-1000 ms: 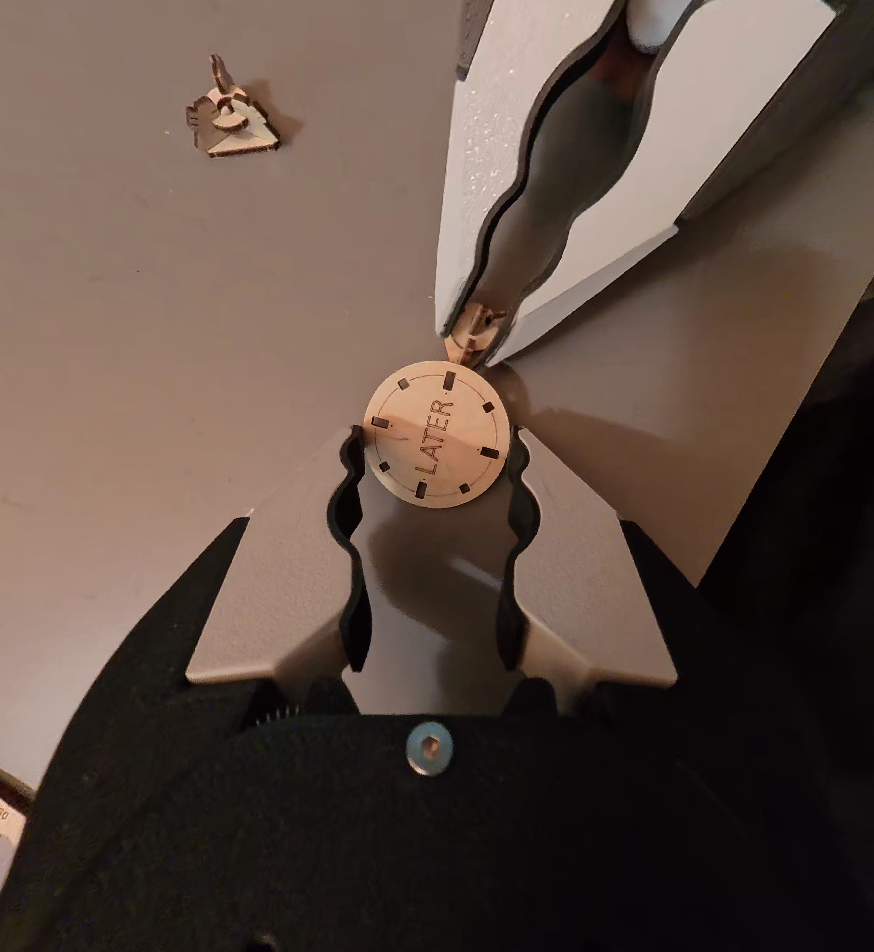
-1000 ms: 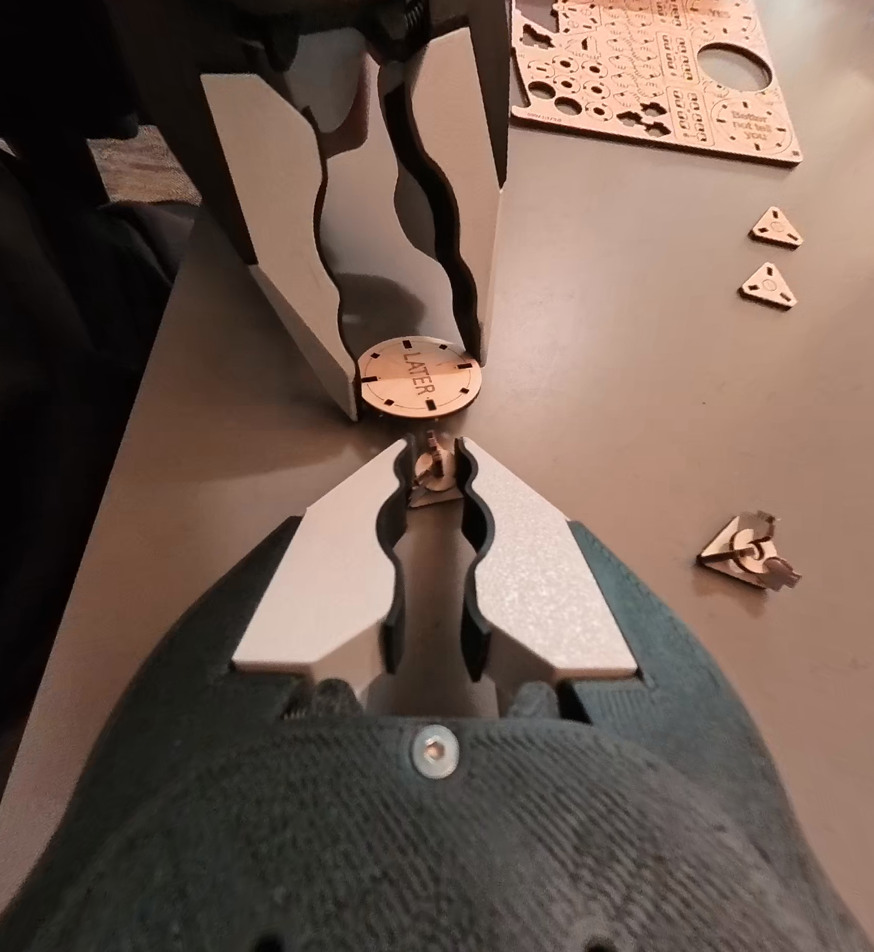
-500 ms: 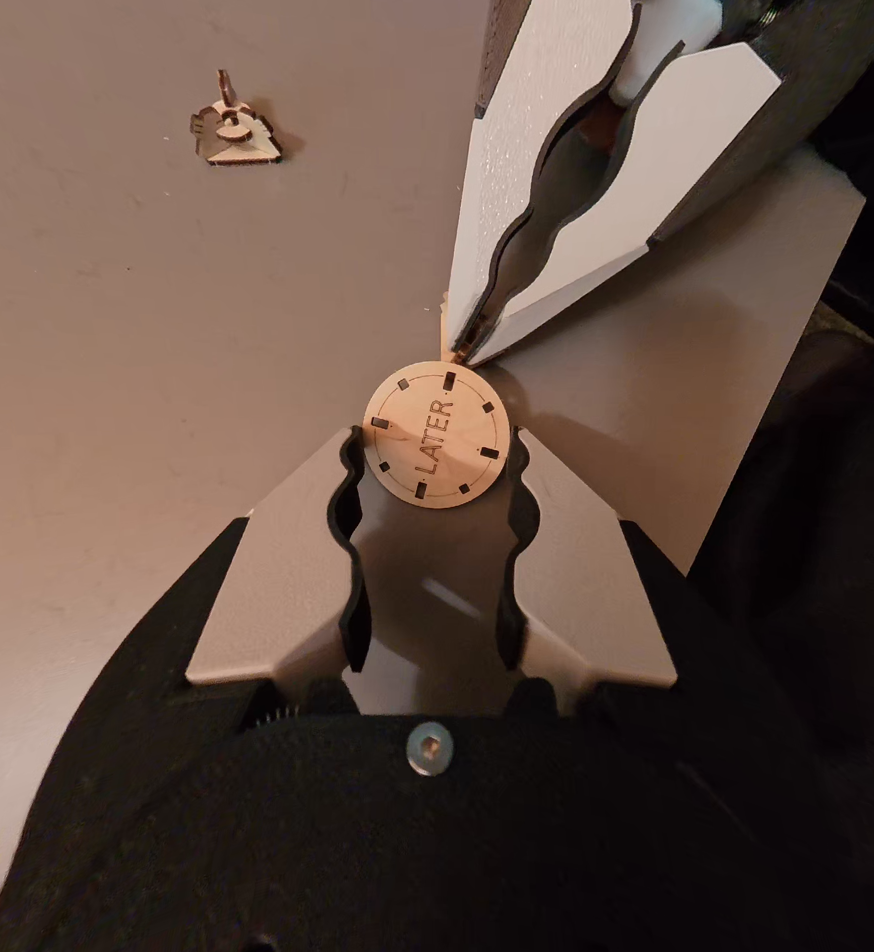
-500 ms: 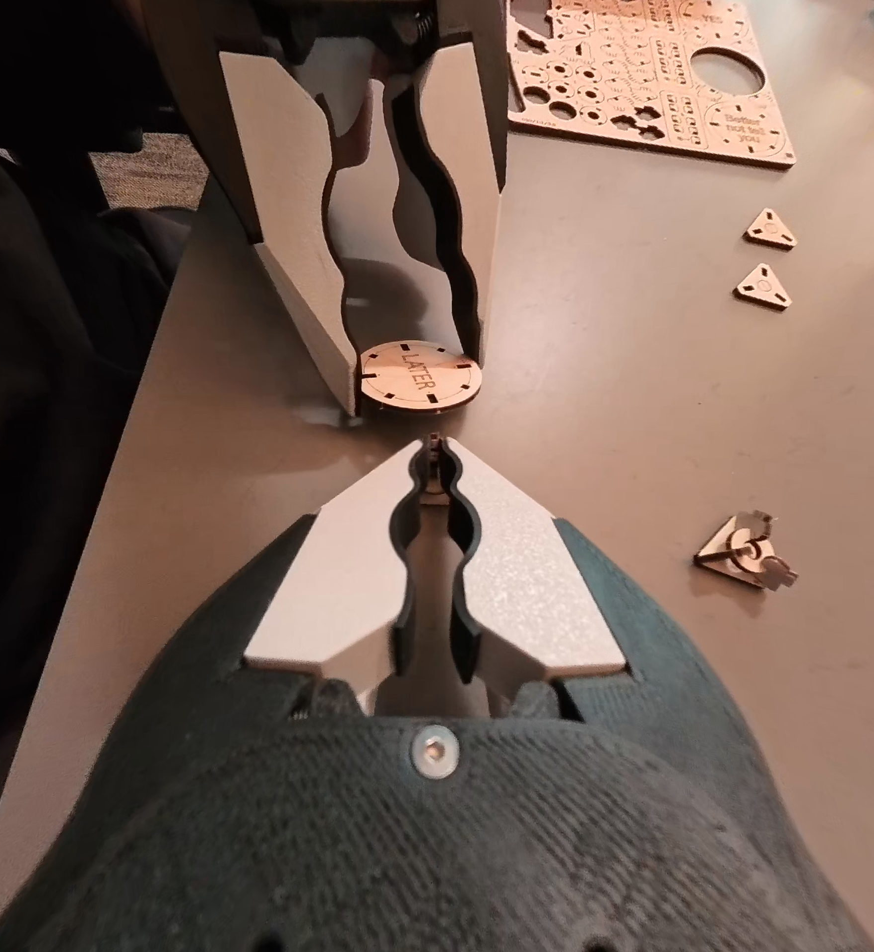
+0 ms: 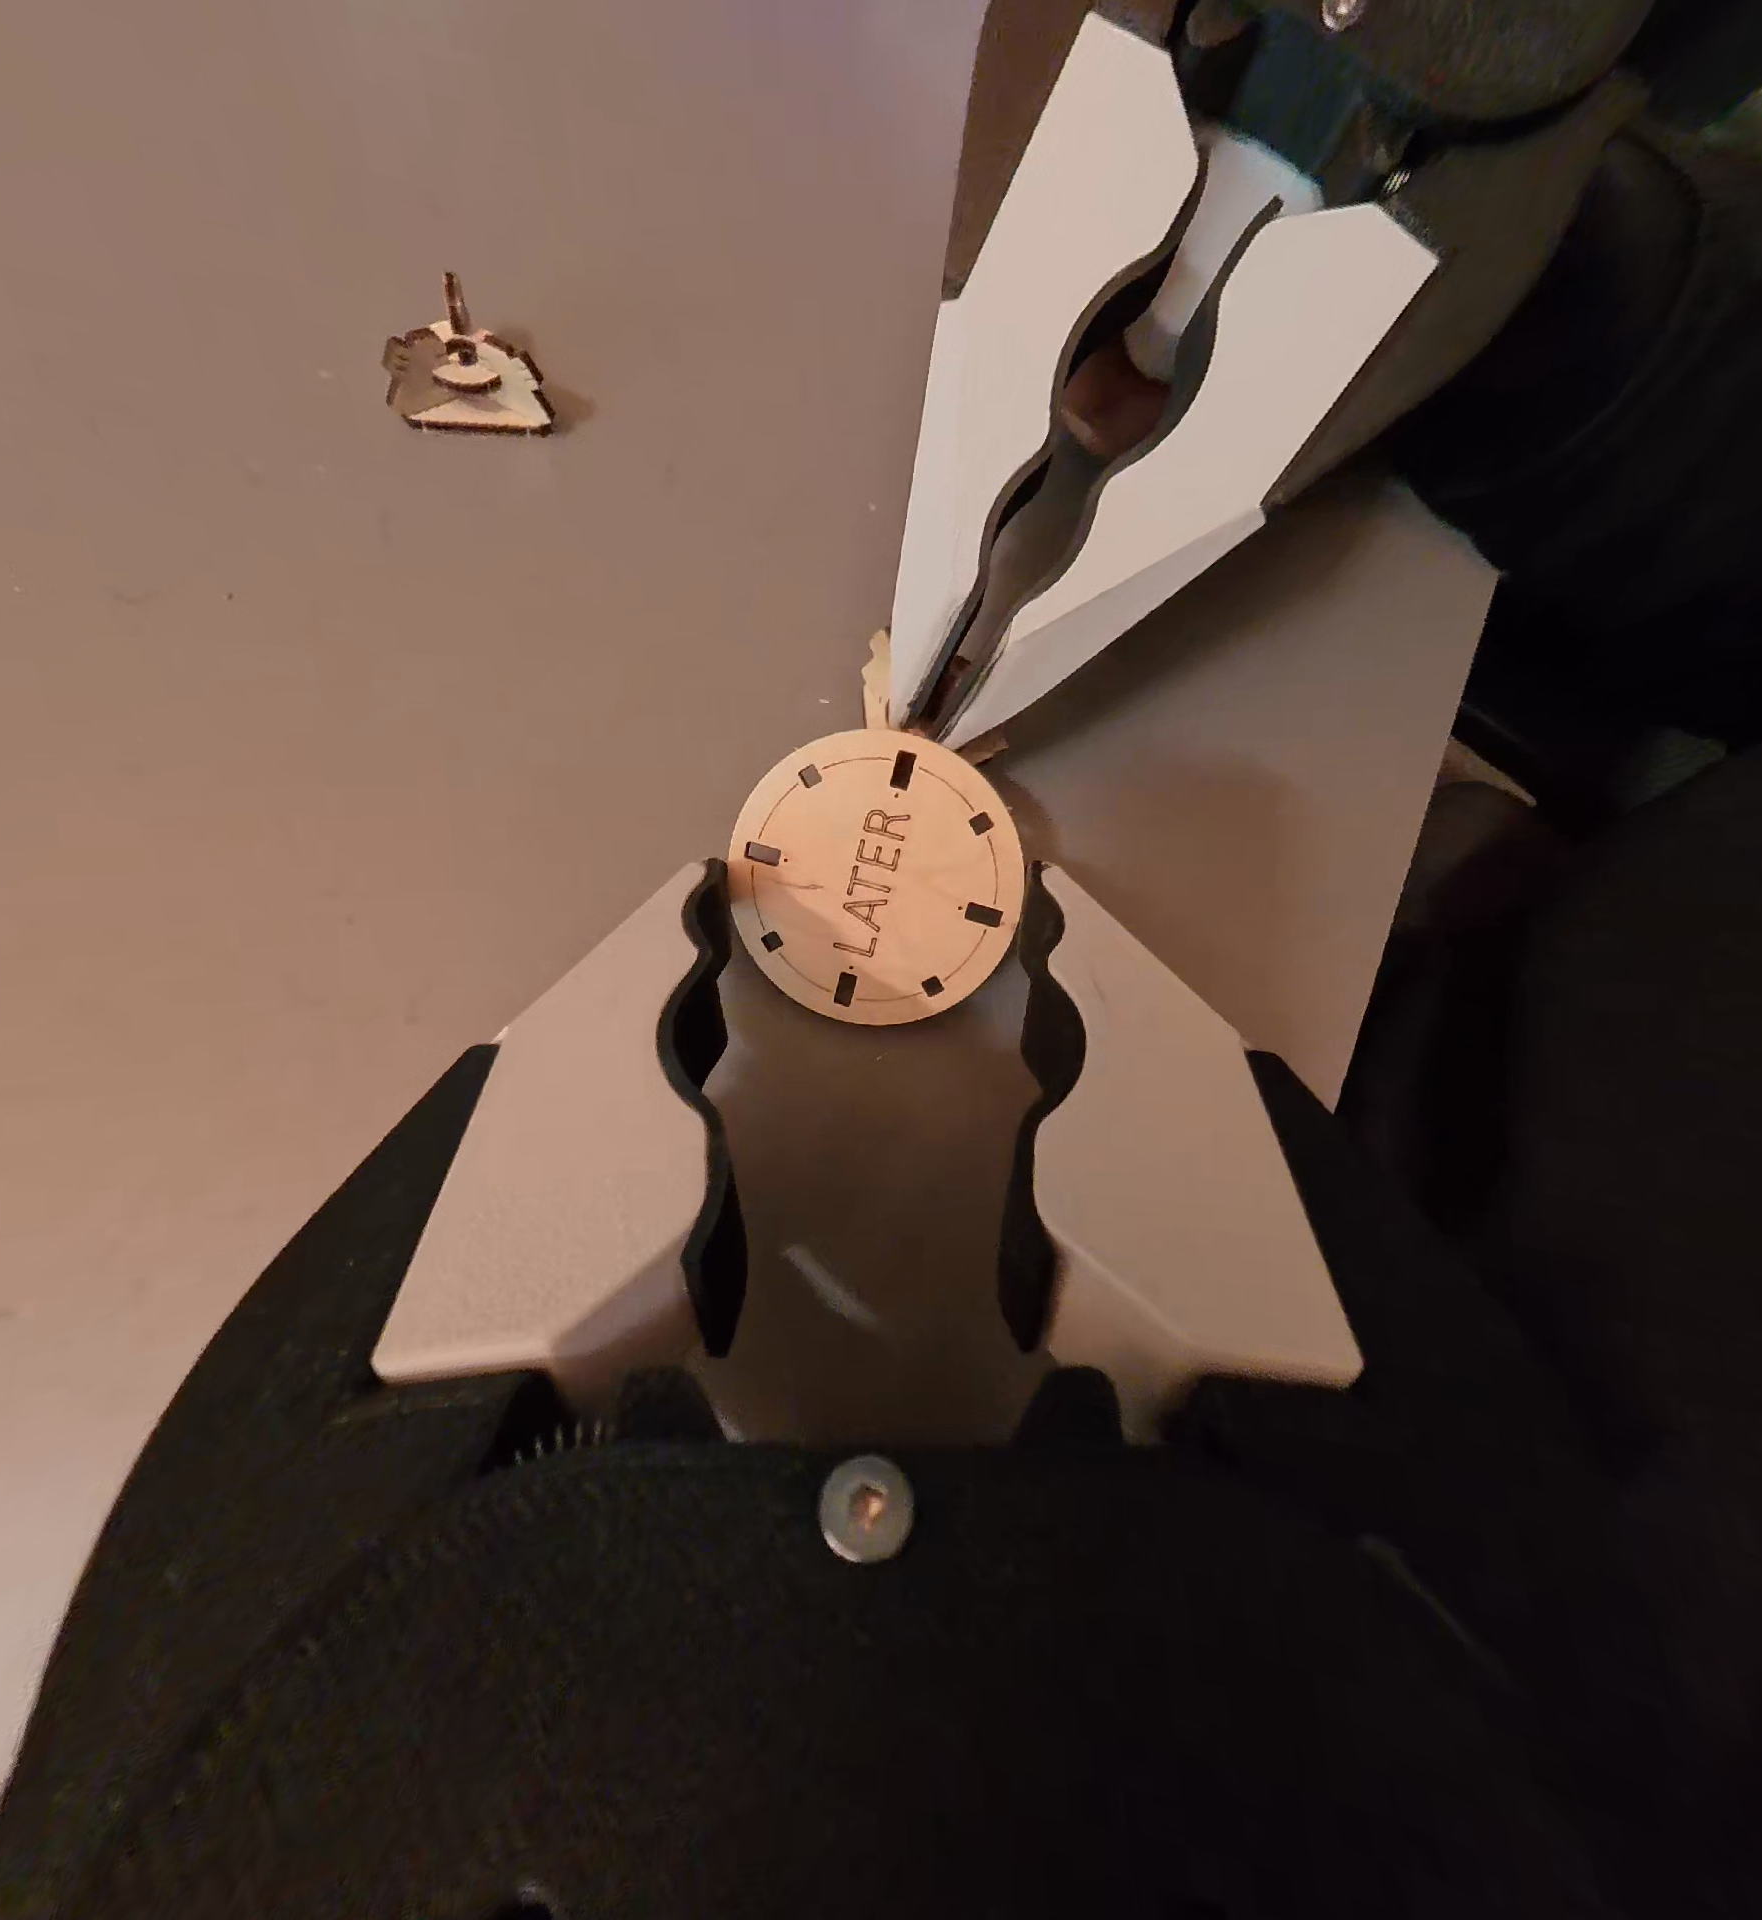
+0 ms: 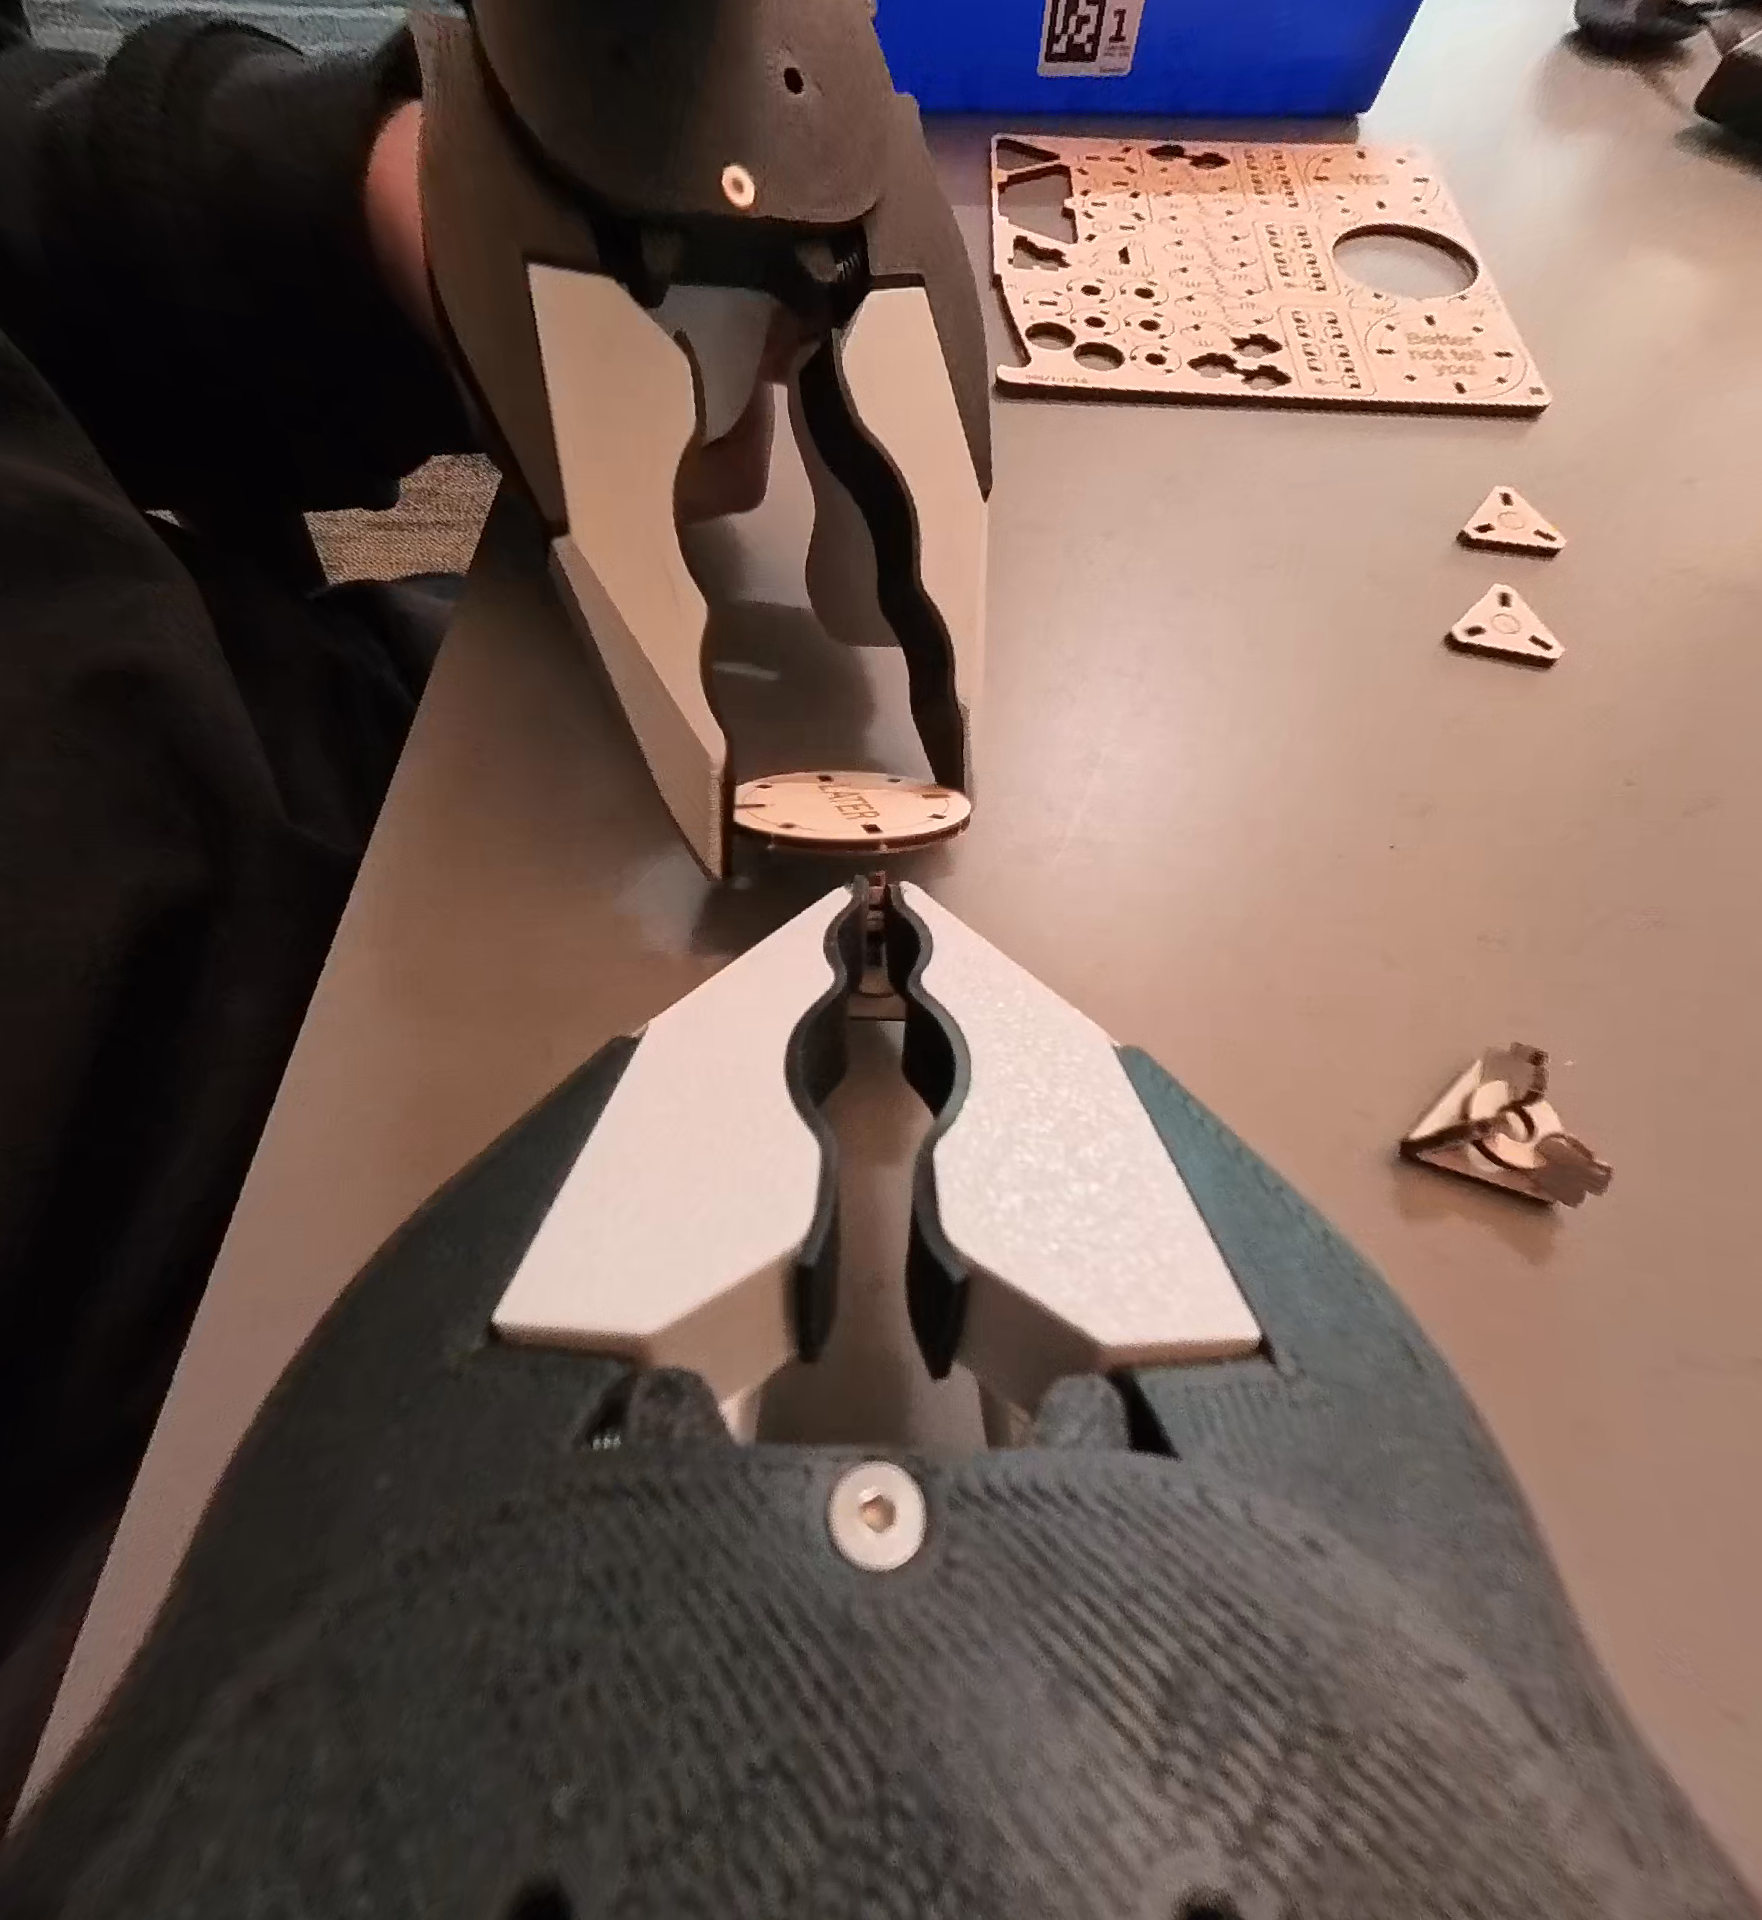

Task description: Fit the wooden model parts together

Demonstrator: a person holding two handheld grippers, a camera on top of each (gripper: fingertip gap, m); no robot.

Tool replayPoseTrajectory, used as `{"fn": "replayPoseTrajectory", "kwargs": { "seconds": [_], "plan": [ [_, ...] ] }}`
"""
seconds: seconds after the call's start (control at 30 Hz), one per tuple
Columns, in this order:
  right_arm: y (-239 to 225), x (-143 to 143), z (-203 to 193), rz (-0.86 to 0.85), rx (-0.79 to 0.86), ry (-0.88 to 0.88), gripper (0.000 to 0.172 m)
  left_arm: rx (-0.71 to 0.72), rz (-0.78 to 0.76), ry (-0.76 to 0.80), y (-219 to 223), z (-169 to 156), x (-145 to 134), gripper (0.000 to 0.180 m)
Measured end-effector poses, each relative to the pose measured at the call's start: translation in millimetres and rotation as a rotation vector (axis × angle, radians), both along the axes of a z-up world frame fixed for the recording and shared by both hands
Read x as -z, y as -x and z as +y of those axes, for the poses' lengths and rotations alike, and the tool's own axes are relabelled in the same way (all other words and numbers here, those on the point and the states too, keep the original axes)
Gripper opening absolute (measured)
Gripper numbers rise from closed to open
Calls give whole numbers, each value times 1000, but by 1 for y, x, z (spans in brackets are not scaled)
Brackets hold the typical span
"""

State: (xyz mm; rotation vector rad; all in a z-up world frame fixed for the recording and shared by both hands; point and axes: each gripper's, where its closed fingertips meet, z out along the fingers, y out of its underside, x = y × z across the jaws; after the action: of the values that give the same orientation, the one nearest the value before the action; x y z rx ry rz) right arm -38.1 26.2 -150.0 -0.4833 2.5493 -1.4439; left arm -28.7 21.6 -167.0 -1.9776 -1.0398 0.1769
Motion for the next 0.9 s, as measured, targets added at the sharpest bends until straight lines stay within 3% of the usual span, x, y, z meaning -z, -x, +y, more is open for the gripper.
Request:
{"fn": "replayPoseTrajectory", "kwargs": {
  "seconds": [0.43,0.9],
  "plan": [
    [-7,1,1,-37,-28,-22,1,57,14,46,-5,7,4,57],
    [-8,-1,-1,-61,-16,-13,1,-44,139,23,-3,2,-16,57]
  ]
}}
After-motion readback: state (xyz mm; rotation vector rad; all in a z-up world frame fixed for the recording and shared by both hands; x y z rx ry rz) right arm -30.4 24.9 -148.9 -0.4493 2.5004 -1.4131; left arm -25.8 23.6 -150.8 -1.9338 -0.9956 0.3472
